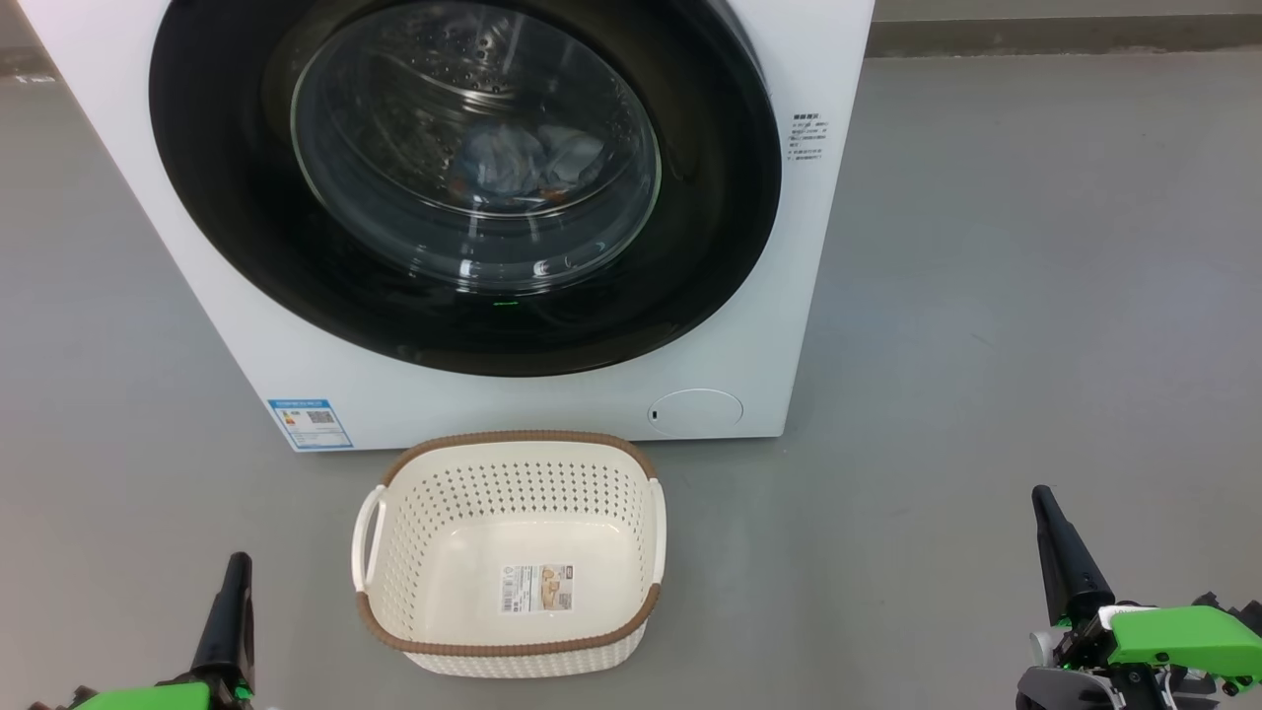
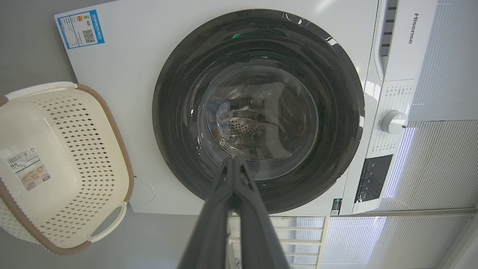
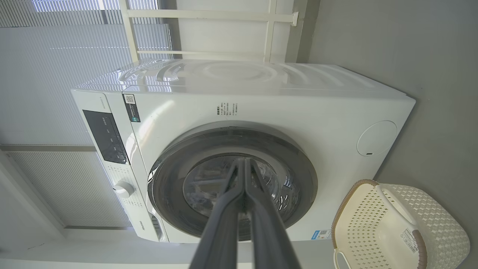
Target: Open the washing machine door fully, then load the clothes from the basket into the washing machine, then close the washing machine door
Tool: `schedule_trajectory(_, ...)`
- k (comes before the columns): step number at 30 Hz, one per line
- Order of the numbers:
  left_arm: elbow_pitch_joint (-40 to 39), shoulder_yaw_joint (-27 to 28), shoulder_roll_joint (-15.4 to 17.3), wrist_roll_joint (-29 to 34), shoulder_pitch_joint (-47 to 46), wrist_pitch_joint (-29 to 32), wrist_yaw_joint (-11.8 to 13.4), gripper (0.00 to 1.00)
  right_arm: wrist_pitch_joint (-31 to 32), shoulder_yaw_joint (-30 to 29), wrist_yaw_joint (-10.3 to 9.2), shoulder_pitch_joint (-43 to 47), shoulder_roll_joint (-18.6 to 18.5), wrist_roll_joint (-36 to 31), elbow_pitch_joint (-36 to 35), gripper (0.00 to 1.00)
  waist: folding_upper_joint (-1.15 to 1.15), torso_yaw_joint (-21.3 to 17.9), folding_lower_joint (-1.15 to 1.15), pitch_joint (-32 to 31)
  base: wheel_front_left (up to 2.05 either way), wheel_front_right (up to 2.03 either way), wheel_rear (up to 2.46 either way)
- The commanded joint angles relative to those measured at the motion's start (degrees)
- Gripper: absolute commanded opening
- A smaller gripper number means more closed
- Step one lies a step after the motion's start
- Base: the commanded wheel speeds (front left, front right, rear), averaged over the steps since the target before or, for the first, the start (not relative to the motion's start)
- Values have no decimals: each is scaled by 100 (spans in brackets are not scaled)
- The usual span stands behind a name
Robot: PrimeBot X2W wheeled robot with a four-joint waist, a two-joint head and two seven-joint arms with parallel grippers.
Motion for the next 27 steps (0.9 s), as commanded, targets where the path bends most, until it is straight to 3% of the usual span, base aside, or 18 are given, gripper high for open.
schedule_trajectory(1,-105,194,69,1,-230,27,-19,0,37,138,-6,-60,-1,-5,-172,0,0,0,0,0,0,0,0)
schedule_trajectory(27,-104,220,50,23,-232,48,-19,0,40,134,-6,-61,2,-8,-172,0,0,0,0,0,0,0,0)
